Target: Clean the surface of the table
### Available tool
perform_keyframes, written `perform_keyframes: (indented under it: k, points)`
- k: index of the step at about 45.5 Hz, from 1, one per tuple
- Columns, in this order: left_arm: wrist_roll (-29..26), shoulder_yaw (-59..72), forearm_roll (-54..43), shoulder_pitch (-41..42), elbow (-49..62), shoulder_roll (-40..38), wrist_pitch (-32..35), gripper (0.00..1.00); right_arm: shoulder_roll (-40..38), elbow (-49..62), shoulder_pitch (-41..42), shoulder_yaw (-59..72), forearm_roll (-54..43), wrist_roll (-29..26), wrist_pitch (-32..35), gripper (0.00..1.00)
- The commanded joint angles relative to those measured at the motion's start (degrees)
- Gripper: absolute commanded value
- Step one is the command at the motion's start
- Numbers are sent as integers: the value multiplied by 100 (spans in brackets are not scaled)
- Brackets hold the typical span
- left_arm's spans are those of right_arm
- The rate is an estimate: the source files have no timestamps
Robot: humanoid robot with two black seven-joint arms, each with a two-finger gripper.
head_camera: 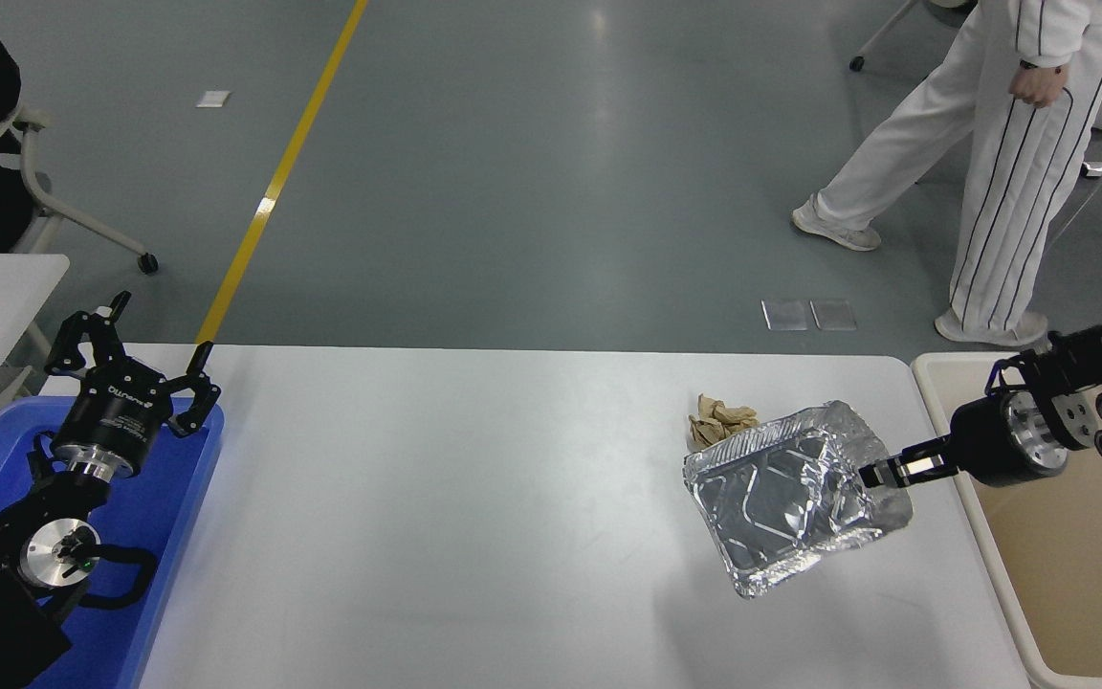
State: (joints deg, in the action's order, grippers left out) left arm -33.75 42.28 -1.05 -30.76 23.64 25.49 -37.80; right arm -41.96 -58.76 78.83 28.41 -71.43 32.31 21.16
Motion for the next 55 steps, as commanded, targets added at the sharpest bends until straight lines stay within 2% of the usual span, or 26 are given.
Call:
perform_keyframes:
  k: [1, 9, 20, 39, 55]
  points:
    - [0, 0, 0, 0, 0, 0, 0, 100, -14, -13, 185, -468, 278, -5, 397, 0]
    - [0, 0, 0, 0, 0, 0, 0, 100, -14, 145, 326, -696, 700, -22, 459, 0]
    - [0, 0, 0, 0, 0, 0, 0, 100, 276, 1023, 273, -1004, 1535, -110, 529, 0]
    - [0, 0, 0, 0, 0, 0, 0, 100, 478, 2544, -298, -1040, 2765, -128, 485, 0]
    - [0, 0, 0, 0, 0, 0, 0, 100, 724, 4090, -886, -1074, 3056, -154, 476, 0]
